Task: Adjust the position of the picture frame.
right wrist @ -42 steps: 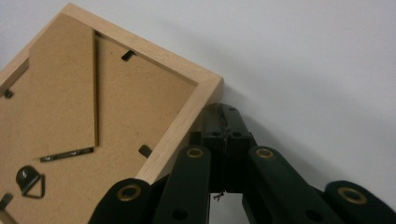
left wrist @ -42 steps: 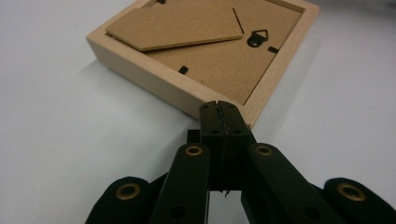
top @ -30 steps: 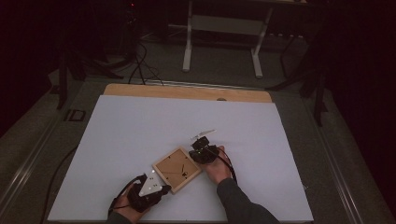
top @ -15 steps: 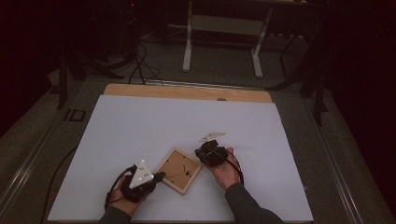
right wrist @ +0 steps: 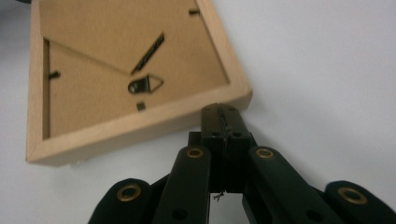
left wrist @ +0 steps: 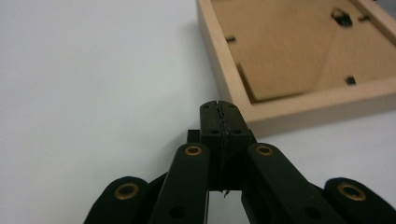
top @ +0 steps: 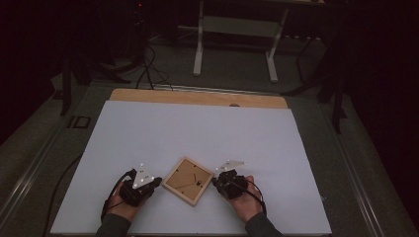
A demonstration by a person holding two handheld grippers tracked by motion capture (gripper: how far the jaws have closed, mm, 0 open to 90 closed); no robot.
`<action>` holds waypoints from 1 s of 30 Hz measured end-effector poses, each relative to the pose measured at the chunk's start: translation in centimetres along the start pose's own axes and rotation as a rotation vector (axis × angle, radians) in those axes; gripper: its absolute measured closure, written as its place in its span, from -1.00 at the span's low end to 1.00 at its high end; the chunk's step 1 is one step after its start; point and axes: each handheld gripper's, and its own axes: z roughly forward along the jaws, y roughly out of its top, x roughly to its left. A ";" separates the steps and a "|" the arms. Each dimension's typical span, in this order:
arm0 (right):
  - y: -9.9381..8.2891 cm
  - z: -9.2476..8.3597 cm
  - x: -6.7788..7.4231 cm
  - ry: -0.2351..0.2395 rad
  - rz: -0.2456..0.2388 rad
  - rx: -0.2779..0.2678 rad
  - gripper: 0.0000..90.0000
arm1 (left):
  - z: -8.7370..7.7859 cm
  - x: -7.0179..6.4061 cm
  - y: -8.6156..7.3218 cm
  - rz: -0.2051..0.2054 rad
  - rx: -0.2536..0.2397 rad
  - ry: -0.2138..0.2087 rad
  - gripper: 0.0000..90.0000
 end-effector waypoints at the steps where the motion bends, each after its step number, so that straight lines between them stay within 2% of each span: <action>1: -0.2 0.1 0.2 0.008 0.000 0.009 0.99 | 0.0 0.0 0.0 -0.009 -0.003 -0.012 1.00; 4: -0.4 0.5 0.8 0.009 -0.018 0.033 0.99 | 0.0 -0.5 0.1 -0.016 -0.006 -0.019 1.00; 5: -0.4 0.7 0.9 -0.006 -0.022 0.034 0.99 | 0.0 -0.7 0.2 -0.021 -0.012 -0.028 1.00; 8: -0.4 0.9 0.6 -0.009 -0.003 0.037 1.00 | 0.0 -1.5 0.5 0.003 -0.015 -0.043 1.00; 12: -0.5 0.7 0.1 -0.014 0.026 0.037 1.00 | 0.2 -2.4 0.8 0.006 -0.021 -0.061 1.00; 16: -0.8 0.0 0.0 0.006 0.020 0.044 0.99 | 0.4 -3.0 0.9 0.011 -0.022 -0.075 1.00; 21: -1.4 -0.4 0.3 0.012 0.004 0.049 0.99 | 0.7 -2.9 1.4 -0.021 -0.043 -0.072 1.00; 30: -0.8 0.1 -0.4 -0.013 0.039 0.036 1.00 | 1.4 -2.5 1.9 -0.048 -0.061 -0.073 1.00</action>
